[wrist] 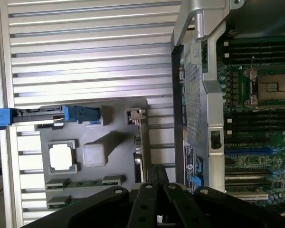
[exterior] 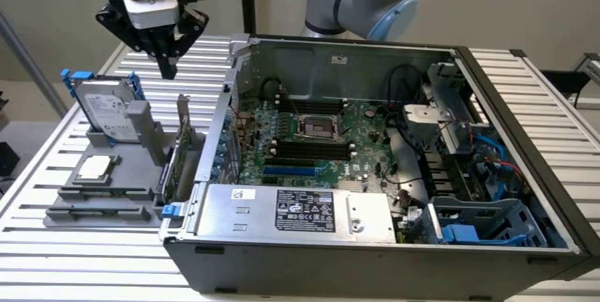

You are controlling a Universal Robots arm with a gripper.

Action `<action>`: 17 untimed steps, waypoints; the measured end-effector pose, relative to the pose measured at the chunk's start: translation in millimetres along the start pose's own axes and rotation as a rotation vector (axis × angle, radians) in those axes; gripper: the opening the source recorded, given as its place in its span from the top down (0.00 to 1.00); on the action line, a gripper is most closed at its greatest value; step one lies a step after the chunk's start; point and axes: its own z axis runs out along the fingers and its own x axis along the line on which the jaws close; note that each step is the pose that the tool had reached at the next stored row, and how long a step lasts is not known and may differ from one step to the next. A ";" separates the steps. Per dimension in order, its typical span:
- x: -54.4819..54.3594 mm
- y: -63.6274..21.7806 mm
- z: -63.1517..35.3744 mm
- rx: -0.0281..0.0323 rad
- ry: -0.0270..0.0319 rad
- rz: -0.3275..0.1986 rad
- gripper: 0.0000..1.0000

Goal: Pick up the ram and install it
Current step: 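Reach for the ram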

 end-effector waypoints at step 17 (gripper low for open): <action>11.5 -31.8 3.9 0.0009 0.0087 0.000 0.89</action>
